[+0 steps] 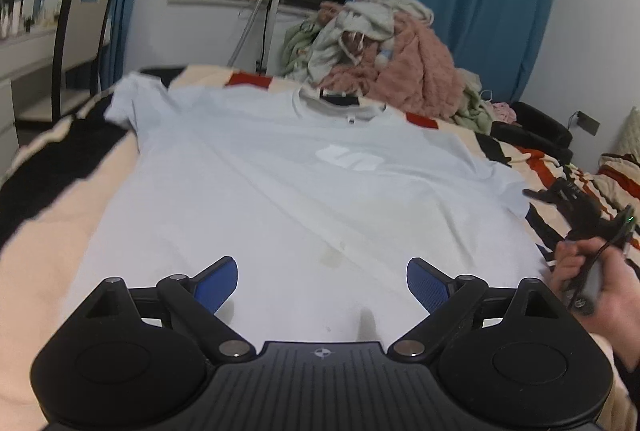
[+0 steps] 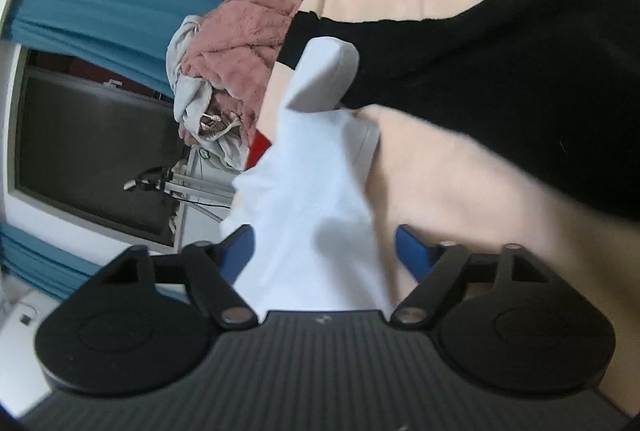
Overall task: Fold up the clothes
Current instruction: 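Fold the held side edge over the shirt body with the right gripper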
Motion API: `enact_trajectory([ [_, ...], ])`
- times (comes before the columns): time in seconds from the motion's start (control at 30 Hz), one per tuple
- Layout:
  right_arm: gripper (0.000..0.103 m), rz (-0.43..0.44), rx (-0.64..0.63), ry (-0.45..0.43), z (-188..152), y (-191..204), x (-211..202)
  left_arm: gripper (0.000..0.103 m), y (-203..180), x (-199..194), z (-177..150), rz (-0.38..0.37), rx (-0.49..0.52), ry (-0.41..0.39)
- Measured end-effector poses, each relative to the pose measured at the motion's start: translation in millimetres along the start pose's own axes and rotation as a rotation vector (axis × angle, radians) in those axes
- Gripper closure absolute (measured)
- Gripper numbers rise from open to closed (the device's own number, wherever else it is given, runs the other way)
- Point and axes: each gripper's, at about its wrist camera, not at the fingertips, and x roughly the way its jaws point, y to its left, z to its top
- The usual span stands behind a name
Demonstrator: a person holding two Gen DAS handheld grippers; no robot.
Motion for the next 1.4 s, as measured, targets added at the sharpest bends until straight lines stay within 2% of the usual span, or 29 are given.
enact_trajectory([
  [0.17, 0.024, 0.038, -0.03, -0.002, 6, 6, 37, 0.01, 0, 23, 0, -0.009, 0.001, 0.018],
  [0.27, 0.024, 0.055, -0.045, 0.0, 9, 10, 60, 0.01, 1, 34, -1, -0.005, -0.008, 0.028],
  [0.3, 0.028, 0.062, -0.051, -0.004, 10, 12, 65, 0.01, 2, 38, -1, -0.002, -0.015, 0.035],
  [0.33, 0.034, 0.072, -0.056, -0.009, 10, 13, 68, 0.01, 3, 40, -1, 0.002, -0.023, 0.041],
  [0.4, 0.088, 0.068, -0.046, -0.026, 14, 12, 60, 0.01, 7, 43, -1, 0.006, -0.04, 0.049],
  [0.77, 0.09, -0.001, 0.038, -0.144, 42, 2, -15, 0.01, 15, 25, 6, 0.018, -0.06, -0.01],
  [0.93, 0.086, -0.032, 0.076, -0.197, 54, -3, -49, 0.01, 12, 14, 7, 0.01, -0.036, -0.038],
  [0.97, 0.073, -0.034, 0.081, -0.188, 54, -3, -53, 0.01, 10, 11, 7, 0.008, -0.029, -0.043],
  [1.0, 0.045, -0.027, 0.083, -0.155, 51, -1, -54, 0.01, 9, 9, 6, 0.007, -0.023, -0.047],
  [1.07, 0.014, -0.003, 0.07, -0.108, 40, 7, -52, 0.01, 7, 5, 5, 0.007, -0.011, -0.051],
  [1.17, 0.014, 0.007, -0.014, -0.076, 24, 18, -42, 0.01, 5, 0, 3, 0.007, 0.004, -0.056],
  [1.27, 0.015, -0.025, -0.04, -0.03, 14, 12, -19, 0.01, 4, -1, 2, 0.007, 0.007, -0.058],
  [1.4, 0.016, 0.006, -0.126, -0.076, 17, 6, 6, 0.01, 6, 2, 3, 0.019, 0.005, -0.054],
])
